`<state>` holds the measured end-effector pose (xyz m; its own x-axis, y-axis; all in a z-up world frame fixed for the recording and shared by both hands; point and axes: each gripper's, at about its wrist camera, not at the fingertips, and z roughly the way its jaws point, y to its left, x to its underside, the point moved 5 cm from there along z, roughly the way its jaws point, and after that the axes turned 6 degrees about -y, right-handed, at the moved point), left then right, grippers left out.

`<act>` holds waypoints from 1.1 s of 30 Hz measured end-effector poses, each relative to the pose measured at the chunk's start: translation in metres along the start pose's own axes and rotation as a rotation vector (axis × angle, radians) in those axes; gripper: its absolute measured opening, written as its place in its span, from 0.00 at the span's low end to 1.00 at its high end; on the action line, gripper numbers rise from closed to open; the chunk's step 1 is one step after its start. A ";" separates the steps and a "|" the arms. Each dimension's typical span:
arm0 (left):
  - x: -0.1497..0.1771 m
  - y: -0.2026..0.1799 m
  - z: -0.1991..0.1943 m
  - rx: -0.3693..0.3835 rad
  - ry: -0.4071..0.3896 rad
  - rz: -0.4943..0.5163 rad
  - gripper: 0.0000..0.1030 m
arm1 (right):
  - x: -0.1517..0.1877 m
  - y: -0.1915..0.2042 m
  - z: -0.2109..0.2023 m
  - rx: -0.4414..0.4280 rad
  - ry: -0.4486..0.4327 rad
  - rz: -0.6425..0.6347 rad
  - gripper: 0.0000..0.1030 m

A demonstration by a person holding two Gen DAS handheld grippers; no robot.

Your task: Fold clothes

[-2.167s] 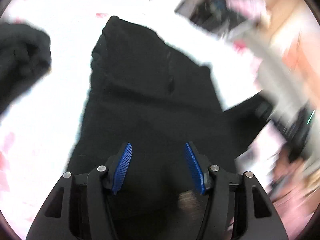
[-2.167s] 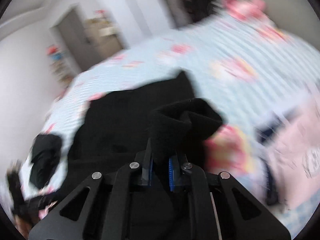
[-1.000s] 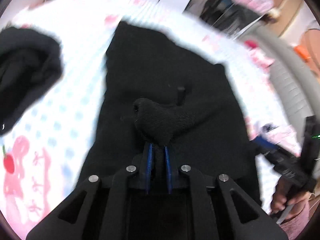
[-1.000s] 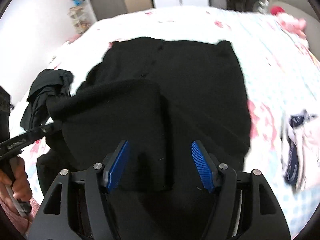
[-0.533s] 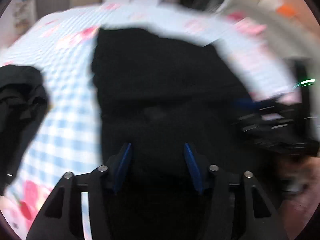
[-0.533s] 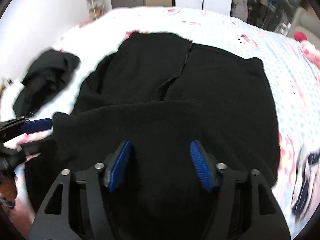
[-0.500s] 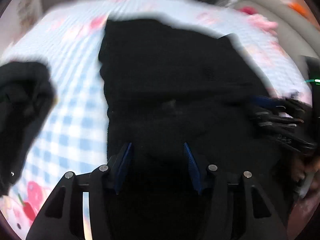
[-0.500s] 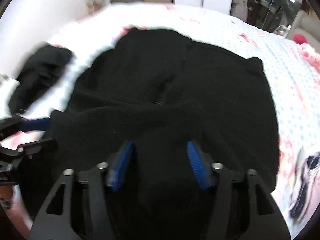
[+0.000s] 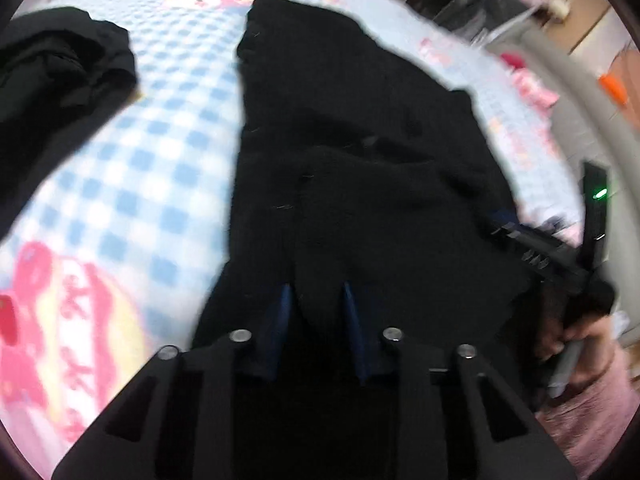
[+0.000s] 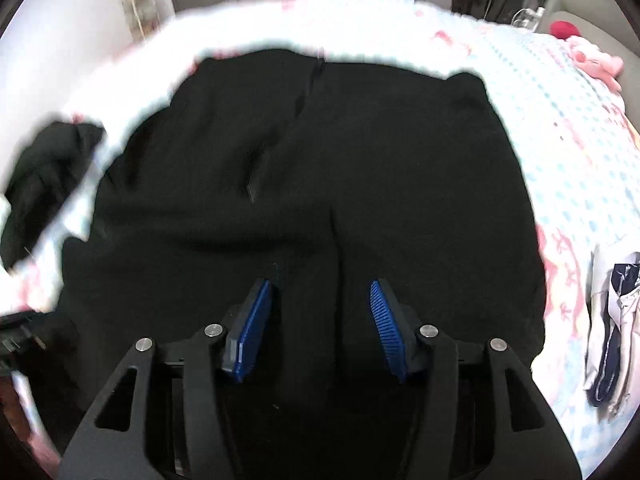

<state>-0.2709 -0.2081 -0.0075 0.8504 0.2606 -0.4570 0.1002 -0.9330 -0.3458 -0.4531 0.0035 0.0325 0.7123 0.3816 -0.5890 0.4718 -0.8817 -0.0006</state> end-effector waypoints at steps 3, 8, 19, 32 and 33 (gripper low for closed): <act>0.003 0.004 -0.029 -0.070 -0.008 0.021 0.33 | -0.003 -0.018 -0.015 0.025 -0.012 0.043 0.54; -0.027 0.029 -0.061 -0.041 -0.153 0.017 0.41 | -0.038 -0.001 -0.043 -0.039 -0.114 -0.027 0.57; -0.074 0.058 -0.024 0.105 -0.160 -0.177 0.42 | -0.085 0.108 0.010 -0.064 -0.017 -0.295 0.60; -0.119 0.041 0.043 -0.091 0.162 0.135 0.40 | -0.082 0.061 0.015 -0.104 0.046 -0.170 0.67; -0.119 0.047 0.039 -0.122 0.166 0.147 0.40 | -0.081 0.056 0.015 -0.096 0.046 -0.161 0.67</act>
<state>-0.3877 -0.2733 -0.0013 0.9325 0.0852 -0.3511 0.0222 -0.9835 -0.1796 -0.4916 -0.0811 0.0681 0.6455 0.5299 -0.5500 0.6276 -0.7785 -0.0134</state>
